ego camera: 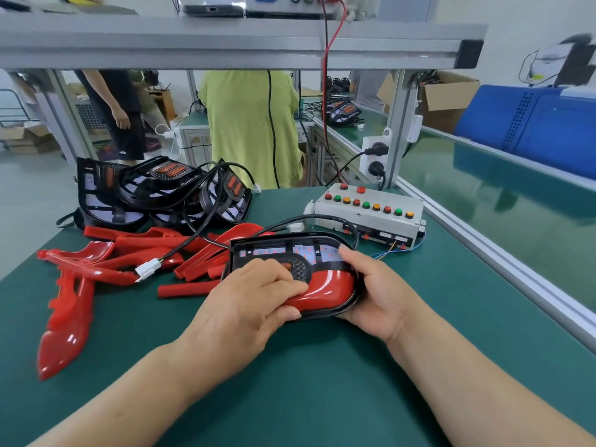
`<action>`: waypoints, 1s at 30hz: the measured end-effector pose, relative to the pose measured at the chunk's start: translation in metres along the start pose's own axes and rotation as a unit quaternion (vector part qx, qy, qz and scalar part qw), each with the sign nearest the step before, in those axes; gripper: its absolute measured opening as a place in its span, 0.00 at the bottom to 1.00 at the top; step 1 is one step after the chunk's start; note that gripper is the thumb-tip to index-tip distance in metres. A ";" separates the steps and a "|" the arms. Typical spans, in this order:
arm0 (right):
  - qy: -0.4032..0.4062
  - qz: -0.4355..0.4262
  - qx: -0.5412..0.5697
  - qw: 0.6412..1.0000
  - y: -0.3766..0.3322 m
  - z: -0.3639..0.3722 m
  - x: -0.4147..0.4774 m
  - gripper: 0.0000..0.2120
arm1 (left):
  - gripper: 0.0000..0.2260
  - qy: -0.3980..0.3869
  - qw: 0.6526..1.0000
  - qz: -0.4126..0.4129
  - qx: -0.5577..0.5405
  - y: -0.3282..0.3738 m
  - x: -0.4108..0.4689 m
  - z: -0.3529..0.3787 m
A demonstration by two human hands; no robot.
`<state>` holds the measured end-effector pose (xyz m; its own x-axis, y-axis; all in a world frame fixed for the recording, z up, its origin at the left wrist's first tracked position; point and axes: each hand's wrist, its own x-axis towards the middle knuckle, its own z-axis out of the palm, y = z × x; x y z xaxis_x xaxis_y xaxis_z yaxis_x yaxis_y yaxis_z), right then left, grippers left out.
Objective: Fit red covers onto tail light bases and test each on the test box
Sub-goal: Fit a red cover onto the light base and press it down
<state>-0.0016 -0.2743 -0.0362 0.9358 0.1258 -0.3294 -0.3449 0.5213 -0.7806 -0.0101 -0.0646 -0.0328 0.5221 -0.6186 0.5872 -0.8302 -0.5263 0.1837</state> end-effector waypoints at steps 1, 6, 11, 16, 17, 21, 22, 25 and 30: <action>-0.005 0.011 -0.002 1.000 -0.001 -0.002 0.000 0.20 | 0.15 -0.003 1.000 0.007 -0.001 -0.001 -0.001 0.000; -0.017 0.010 -0.004 1.000 0.000 -0.005 0.004 0.19 | 0.14 0.012 0.999 0.035 0.012 -0.005 -0.003 -0.001; -0.016 0.003 0.009 1.000 0.001 -0.005 0.003 0.19 | 0.14 0.021 0.999 0.043 0.004 -0.006 -0.002 -0.001; -0.006 0.000 0.026 1.000 0.002 -0.006 0.005 0.19 | 0.13 0.027 0.998 0.051 0.010 -0.004 -0.003 0.000; -0.006 0.000 0.031 1.000 0.002 -0.006 0.006 0.18 | 0.14 0.030 0.998 0.048 0.005 -0.004 -0.004 0.000; -0.010 -0.010 0.033 0.999 0.004 -0.006 0.007 0.18 | 0.15 0.032 0.999 0.034 -0.018 -0.004 -0.005 0.000; -0.011 -0.012 0.030 0.999 0.004 -0.006 0.007 0.18 | 0.15 0.030 0.999 0.032 -0.021 -0.003 -0.005 0.001; -0.014 -0.014 0.022 1.000 0.006 -0.007 0.008 0.19 | 0.15 0.025 0.999 0.031 -0.024 -0.002 -0.003 0.003; -0.015 -0.020 0.018 1.000 0.007 -0.007 0.010 0.19 | 0.15 0.030 0.999 0.028 -0.010 0.001 -0.003 0.004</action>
<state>0.0049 -0.2756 -0.0490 0.9505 0.1294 -0.2824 -0.3053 0.5566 -0.7726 -0.0115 -0.0656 -0.0381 0.4635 -0.6102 0.6425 -0.8613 -0.4805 0.1649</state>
